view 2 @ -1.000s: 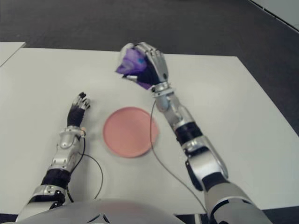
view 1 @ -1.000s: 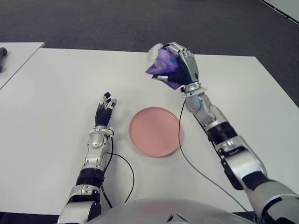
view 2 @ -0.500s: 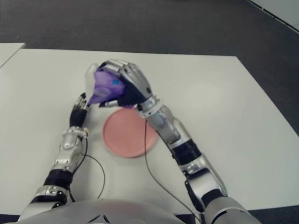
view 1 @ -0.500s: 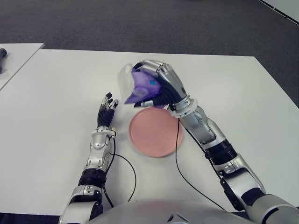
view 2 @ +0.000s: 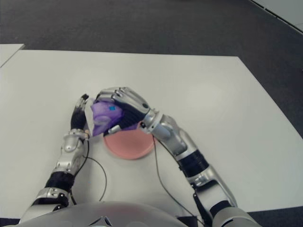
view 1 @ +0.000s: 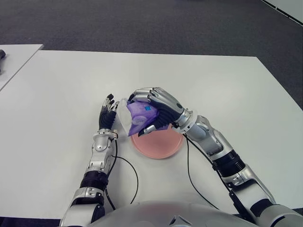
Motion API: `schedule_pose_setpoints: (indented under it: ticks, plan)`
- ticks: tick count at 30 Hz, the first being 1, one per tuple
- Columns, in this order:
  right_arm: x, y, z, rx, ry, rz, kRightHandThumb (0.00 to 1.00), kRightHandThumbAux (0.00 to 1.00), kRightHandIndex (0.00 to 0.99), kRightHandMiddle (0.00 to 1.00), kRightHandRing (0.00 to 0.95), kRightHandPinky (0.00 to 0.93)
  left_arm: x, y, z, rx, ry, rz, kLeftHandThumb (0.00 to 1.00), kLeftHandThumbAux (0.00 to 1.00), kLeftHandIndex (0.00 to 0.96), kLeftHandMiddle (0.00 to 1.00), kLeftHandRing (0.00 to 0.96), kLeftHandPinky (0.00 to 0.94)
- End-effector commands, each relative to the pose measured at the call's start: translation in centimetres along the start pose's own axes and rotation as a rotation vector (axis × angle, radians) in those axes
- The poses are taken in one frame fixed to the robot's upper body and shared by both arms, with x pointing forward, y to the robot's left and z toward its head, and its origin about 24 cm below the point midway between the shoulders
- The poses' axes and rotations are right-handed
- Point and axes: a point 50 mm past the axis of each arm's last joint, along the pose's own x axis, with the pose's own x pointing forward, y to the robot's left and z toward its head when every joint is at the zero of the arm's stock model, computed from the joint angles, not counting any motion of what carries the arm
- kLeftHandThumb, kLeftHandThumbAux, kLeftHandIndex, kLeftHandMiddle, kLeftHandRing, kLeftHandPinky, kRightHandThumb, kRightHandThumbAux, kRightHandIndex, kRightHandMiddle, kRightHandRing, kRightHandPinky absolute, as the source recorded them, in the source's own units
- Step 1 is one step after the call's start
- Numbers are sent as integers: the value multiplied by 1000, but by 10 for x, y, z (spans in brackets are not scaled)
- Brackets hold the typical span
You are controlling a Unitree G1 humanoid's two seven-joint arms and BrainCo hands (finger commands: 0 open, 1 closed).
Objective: Put the tissue paper into the plate.
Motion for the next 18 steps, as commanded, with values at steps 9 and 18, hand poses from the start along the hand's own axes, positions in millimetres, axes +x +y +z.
schedule_pose_setpoints:
  ticks: [9,18]
  plan:
    - [-11,18,-22,-33,94,132,953,659,378,501,530,800,-5,2,-8,44,54,-1,0,459,0,0,0,0]
    - [-11,20,-33,-63,165,161,953,659,379,498,525,770,-5,3,-8,25,43,-1,0,458,0,0,0,0]
